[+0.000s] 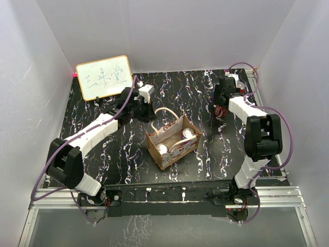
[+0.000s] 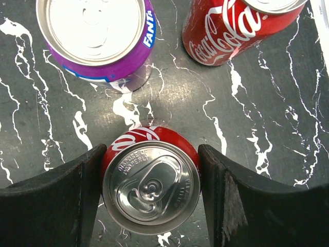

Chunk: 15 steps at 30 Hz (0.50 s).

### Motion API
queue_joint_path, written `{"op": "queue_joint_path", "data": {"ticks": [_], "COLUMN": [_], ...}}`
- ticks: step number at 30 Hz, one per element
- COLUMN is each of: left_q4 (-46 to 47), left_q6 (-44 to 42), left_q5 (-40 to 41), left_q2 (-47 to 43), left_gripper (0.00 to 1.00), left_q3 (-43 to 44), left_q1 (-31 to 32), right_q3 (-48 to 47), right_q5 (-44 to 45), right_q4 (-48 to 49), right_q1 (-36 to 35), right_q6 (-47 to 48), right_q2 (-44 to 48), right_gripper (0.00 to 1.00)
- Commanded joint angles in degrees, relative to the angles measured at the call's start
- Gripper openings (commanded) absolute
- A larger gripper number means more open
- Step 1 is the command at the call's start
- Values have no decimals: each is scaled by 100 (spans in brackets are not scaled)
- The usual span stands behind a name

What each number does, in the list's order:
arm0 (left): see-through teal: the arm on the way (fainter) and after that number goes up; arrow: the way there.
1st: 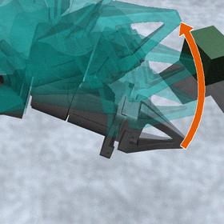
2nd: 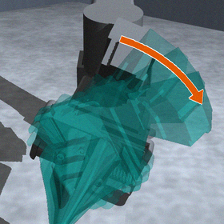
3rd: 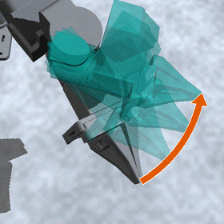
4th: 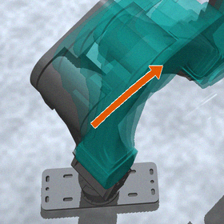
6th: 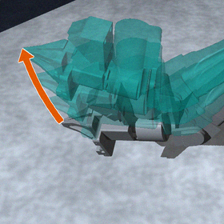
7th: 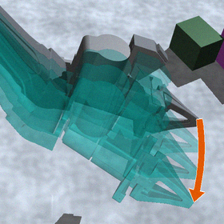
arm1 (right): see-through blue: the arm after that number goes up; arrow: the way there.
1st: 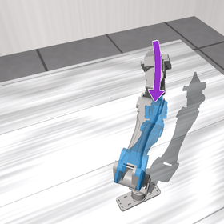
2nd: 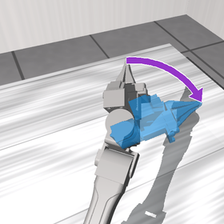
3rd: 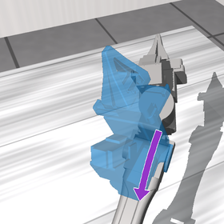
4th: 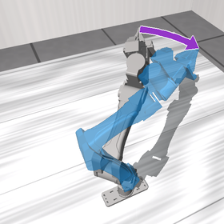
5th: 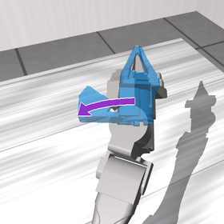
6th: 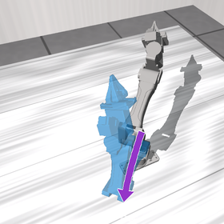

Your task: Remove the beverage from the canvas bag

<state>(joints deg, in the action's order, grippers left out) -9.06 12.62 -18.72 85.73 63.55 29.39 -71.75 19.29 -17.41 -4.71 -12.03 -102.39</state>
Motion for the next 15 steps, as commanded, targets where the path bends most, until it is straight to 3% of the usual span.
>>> {"op": "queue_joint_path", "data": {"ticks": [1, 9, 12, 15], "left_q4": [-114, -86, -71, -52], "left_q6": [4, 39, 63, 74], "left_q5": [-88, -179, -231, -255], "left_q2": [-180, -104, -77, -70], "left_gripper": [0, 0, 0, 0], "left_q3": [141, 135, 141, 132], "left_q1": [24, 26, 32, 26], "right_q3": [-314, -364, -378, -246], "right_q5": [-192, -286, -274, -340], "right_q4": [475, 344, 182, 25], "right_q1": [34, 39, 40, 33], "right_q6": [44, 126, 142, 124], "right_q2": [37, 193, 505, 886], "right_gripper": [25, 78, 92, 97]}}
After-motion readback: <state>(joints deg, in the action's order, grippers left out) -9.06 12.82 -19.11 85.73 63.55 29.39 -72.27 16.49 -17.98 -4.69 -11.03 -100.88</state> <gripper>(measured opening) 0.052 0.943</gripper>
